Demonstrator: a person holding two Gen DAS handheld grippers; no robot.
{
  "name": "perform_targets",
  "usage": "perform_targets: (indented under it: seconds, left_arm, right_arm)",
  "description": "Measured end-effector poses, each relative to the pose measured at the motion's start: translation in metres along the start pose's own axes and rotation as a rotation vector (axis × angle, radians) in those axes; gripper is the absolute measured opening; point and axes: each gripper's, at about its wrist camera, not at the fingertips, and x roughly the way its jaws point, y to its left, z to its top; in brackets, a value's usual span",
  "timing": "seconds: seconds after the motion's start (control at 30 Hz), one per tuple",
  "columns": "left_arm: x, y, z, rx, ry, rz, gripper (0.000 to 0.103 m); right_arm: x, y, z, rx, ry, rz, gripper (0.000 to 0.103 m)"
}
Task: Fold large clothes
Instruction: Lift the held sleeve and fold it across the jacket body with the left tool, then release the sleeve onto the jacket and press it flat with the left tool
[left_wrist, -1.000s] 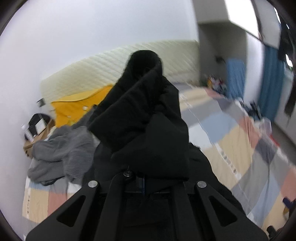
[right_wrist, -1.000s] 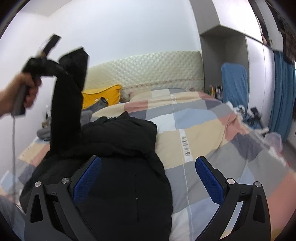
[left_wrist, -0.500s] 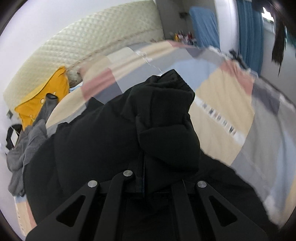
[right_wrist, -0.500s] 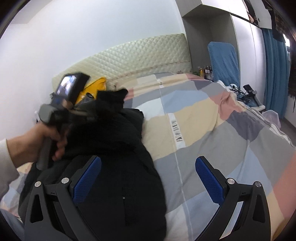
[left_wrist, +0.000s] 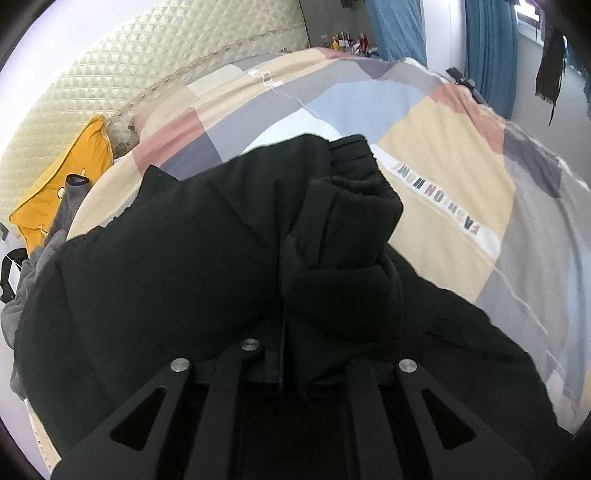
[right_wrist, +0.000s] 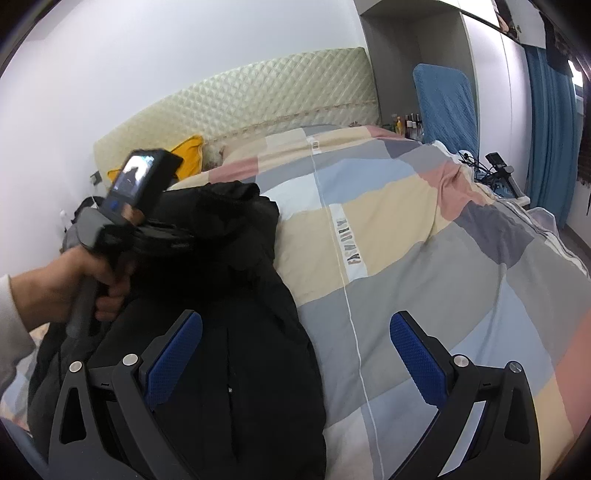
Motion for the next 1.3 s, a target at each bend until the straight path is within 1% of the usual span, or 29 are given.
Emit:
perform_targets:
  seconds: [0.1,0.13,0.17,0.2,0.23,0.27,0.3,0.37,0.4,0.53,0.63,0.73,0.8,0.9,0.97,1.07,1.13,1.23,1.3]
  left_arm:
    - [-0.017,0.009,-0.001,-0.044,-0.029,-0.029,0.009]
    - [-0.022,0.011,-0.002,-0.055,-0.040,-0.030,0.014]
    - [-0.026,0.013,-0.002,-0.066,-0.045,-0.032,0.024]
    - [-0.030,0.016,-0.003,-0.077,-0.043,-0.036,0.033]
    - [-0.035,0.019,-0.004,-0.091,-0.041,-0.043,0.057]
    - [-0.042,0.021,-0.007,-0.100,-0.050,-0.045,0.074]
    - [-0.049,0.023,-0.009,-0.099,-0.069,-0.038,0.078]
    - [-0.071,0.029,-0.016,-0.093,-0.129,-0.027,0.078]
    - [-0.076,0.033,-0.018,-0.100,-0.138,-0.030,0.079]
    - [-0.107,0.064,-0.035,-0.190,-0.197,-0.018,0.079]
    - [-0.122,0.092,-0.052,-0.249,-0.223,0.032,0.079]
    - [-0.126,0.122,-0.076,-0.313,-0.217,0.084,0.079]
    - [-0.126,0.135,-0.092,-0.345,-0.200,0.113,0.079]
    - [-0.126,0.151,-0.131,-0.377,-0.188,0.156,0.079]
    - [-0.124,0.160,-0.152,-0.403,-0.180,0.172,0.079]
    - [-0.116,0.175,-0.186,-0.493,-0.168,0.166,0.079]
    - [-0.110,0.182,-0.199,-0.530,-0.163,0.177,0.080]
    - [-0.100,0.185,-0.217,-0.551,-0.160,0.212,0.080]
    - [-0.091,0.188,-0.225,-0.550,-0.130,0.229,0.080]
  right_arm:
    - [-0.004,0.000,0.001,-0.008,-0.018,-0.014,0.102]
    - [-0.004,-0.001,0.001,-0.006,-0.019,-0.021,0.102]
    - [-0.004,-0.003,0.001,0.001,-0.014,-0.029,0.102]
    - [-0.003,-0.004,0.002,0.006,-0.011,-0.032,0.102]
    - [-0.003,-0.005,0.002,0.011,-0.010,-0.035,0.102]
    - [-0.003,-0.006,0.002,0.012,-0.012,-0.037,0.102]
    - [-0.004,-0.005,0.002,0.009,-0.016,-0.040,0.102]
    - [-0.005,-0.004,0.003,0.001,-0.018,-0.047,0.102]
    - [-0.005,-0.003,0.003,-0.004,-0.016,-0.049,0.102]
    - [-0.008,0.006,0.002,-0.034,-0.023,-0.046,0.102]
    - [-0.013,0.017,0.002,-0.068,-0.033,-0.031,0.102]
    - [-0.018,0.028,0.002,-0.102,-0.048,-0.013,0.102]
    - [-0.020,0.034,0.001,-0.122,-0.051,-0.003,0.102]
    - [-0.022,0.042,0.000,-0.149,-0.062,0.014,0.102]
    - [-0.021,0.047,-0.001,-0.160,-0.059,0.026,0.102]
    - [-0.017,0.052,-0.001,-0.152,-0.043,0.048,0.102]
    - [-0.014,0.058,-0.002,-0.168,-0.033,0.042,0.102]
    - [-0.009,0.068,-0.003,-0.184,-0.014,0.069,0.102]
    - [-0.005,0.075,-0.003,-0.205,-0.006,0.082,0.102]
